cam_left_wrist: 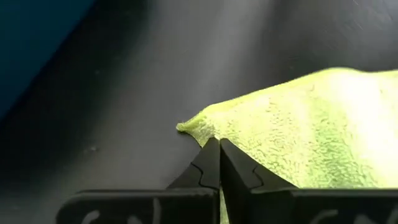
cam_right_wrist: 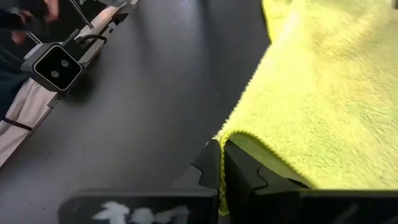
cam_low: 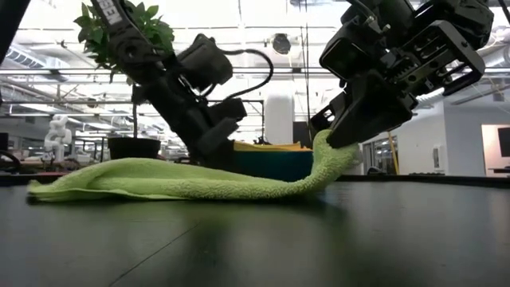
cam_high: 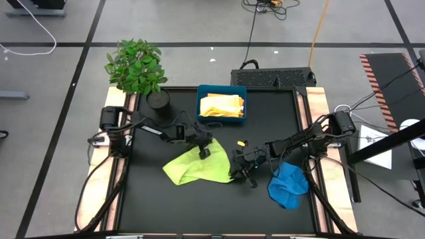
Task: Fold microfiber towels
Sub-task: Fold the green microfiber towel
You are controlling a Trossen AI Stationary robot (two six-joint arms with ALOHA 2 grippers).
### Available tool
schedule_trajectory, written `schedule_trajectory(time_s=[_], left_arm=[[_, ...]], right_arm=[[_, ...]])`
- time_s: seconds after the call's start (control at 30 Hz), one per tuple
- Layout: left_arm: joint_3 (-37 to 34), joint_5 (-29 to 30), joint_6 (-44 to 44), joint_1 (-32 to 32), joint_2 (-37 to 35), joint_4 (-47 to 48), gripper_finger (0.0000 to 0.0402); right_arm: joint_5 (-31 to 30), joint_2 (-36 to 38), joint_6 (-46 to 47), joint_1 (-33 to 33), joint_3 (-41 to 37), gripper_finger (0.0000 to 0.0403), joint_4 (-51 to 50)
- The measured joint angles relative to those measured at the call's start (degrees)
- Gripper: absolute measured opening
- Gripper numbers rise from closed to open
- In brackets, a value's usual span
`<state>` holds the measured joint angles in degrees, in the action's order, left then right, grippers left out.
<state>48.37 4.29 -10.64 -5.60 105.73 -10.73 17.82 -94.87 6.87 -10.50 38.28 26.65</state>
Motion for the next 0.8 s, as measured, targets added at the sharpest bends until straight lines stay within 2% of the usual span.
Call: schedule_trajectory(time_s=[0.1, 0.23, 0.53, 0.8], left_arm=[[-0.1, 3.7, 1.5, 1.9, -5.1, 2.9, 0.0002], [0.1, 11.6, 2.8, 5.3, -13.4, 8.0, 0.0001], [0.1, 29.4, 8.2, 17.5, -29.8, 11.0, 0.0001], [0.2, 45.4, 14.2, 29.9, -36.9, 9.1, 0.0000]], right_arm=[[-0.1, 0.4, 0.8, 0.0, 0.0, 0.0000, -0.7], [-2.9, 3.4, 1.3, 0.0, 0.0, 0.0000, -3.0], [-12.1, 19.3, -0.6, 0.0, 0.0, 0.0000, -8.3], [-12.3, 32.8, -2.0, -0.6, 0.0, 0.0000, -7.9]])
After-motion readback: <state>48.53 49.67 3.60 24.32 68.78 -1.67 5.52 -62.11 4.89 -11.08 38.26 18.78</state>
